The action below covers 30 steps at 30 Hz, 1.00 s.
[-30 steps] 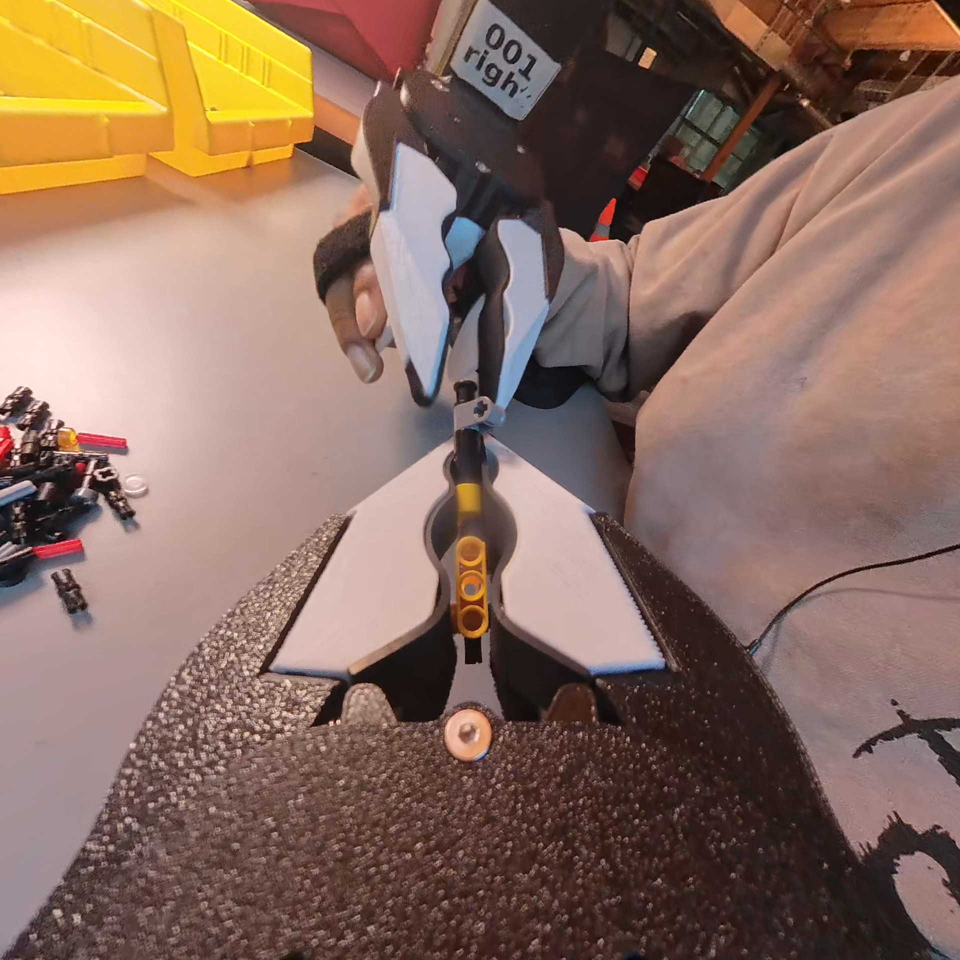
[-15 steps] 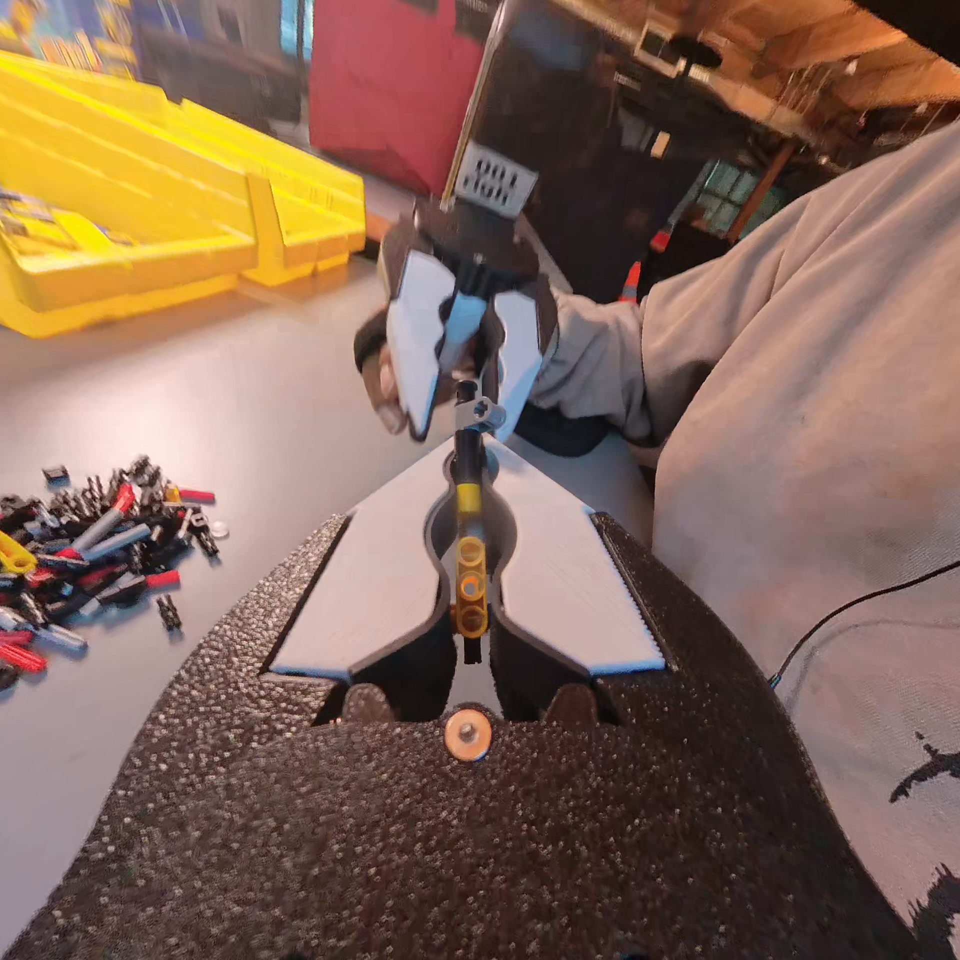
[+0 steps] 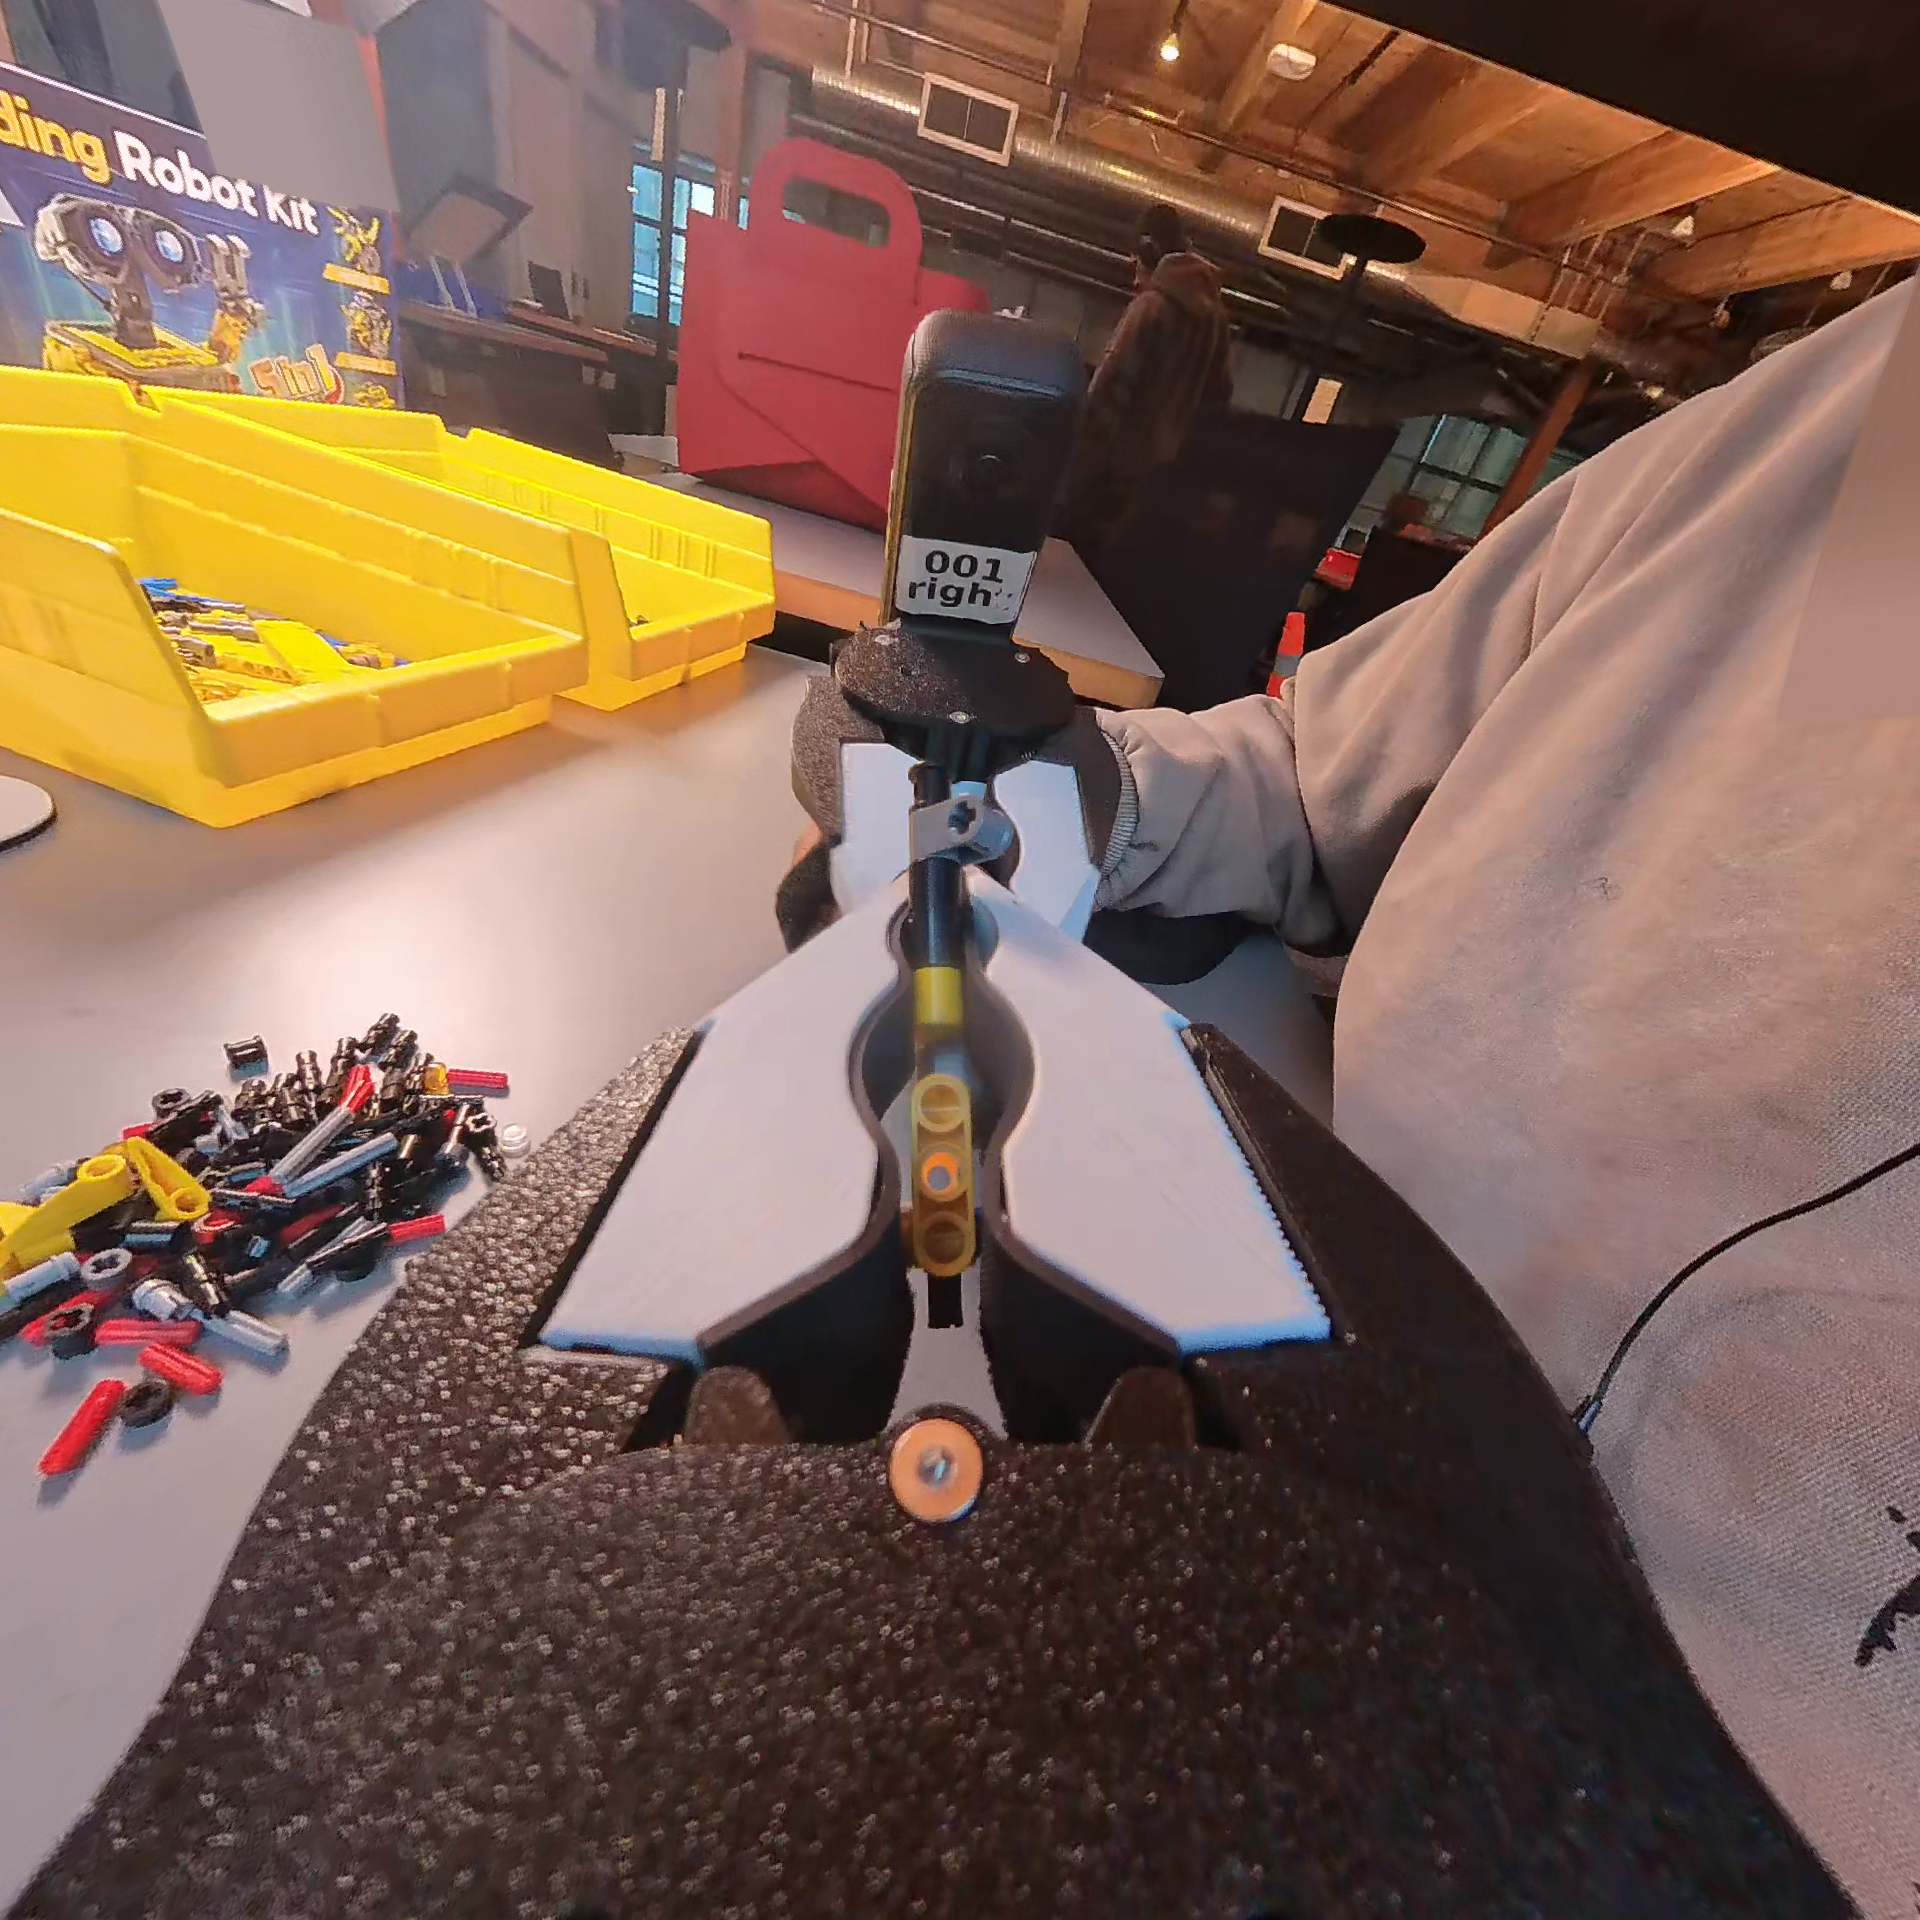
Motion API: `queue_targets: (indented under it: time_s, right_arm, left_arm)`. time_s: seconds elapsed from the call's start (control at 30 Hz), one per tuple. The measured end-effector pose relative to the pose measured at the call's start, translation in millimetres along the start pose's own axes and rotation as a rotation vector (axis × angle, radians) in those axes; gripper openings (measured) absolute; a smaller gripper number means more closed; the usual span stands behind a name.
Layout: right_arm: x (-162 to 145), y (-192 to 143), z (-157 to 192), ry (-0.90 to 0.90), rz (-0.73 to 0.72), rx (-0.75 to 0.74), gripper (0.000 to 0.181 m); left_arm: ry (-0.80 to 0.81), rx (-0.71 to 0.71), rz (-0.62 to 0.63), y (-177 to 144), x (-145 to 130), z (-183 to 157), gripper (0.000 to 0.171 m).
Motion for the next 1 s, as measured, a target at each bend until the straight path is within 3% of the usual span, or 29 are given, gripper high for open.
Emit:
queue_targets:
  time_s: [0.1, 0.17, 0.27, 0.3, 0.33, 0.63, 0.87, 1.0]
  right_arm:
    - [2, 4, -2, 0.075, 0.005, 0.006, 0.063]
    - [1, 12, 3, 0.09, 0.021, 0.018, 0.072]
    - [-4, 29, 11, 0.088, 0.058, 0.01, 0.049]
    - [-6, 31, 9, 0.084, 0.069, -0.02, 0.03]
    - [-8, 32, 6, 0.087, 0.075, -0.031, 0.024]
    - [-7, 23, 0, 0.128, 0.058, -0.007, 0.024]
    - [0, 12, -14, 0.186, -0.021, -0.056, 0.023]
    - [3, 4, -25, 0.233, -0.074, -0.085, 0.023]
  left_arm:
    - [0.017, 0.002, -0.008, 1, 1, -1, 0.0]
    - [0.043, 0.005, -0.003, 4, 0, -3, 0.0]
    - [0.078, -0.011, 0.01, 10, -3, -10, 0.0]
    - [0.078, -0.026, 0.008, 12, -3, -13, 0.0]
    - [0.078, -0.024, 0.012, 14, -5, -14, 0.0]
    - [0.058, 0.016, -0.023, 6, 2, -6, 0.002]
    - [-0.057, 0.091, -0.131, -17, 17, 15, 0.034]
    - [-0.143, 0.08, -0.24, -31, 26, 24, 0.04]
Point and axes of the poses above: each gripper's, where its closed fingertips meet, y out along the fingers, x out of its top, z = x × y across the jaws, the point moved 4 cm from there along -y, back along the fingers, and after that the axes turned 4 degrees about -x, right-handed, at the moved point
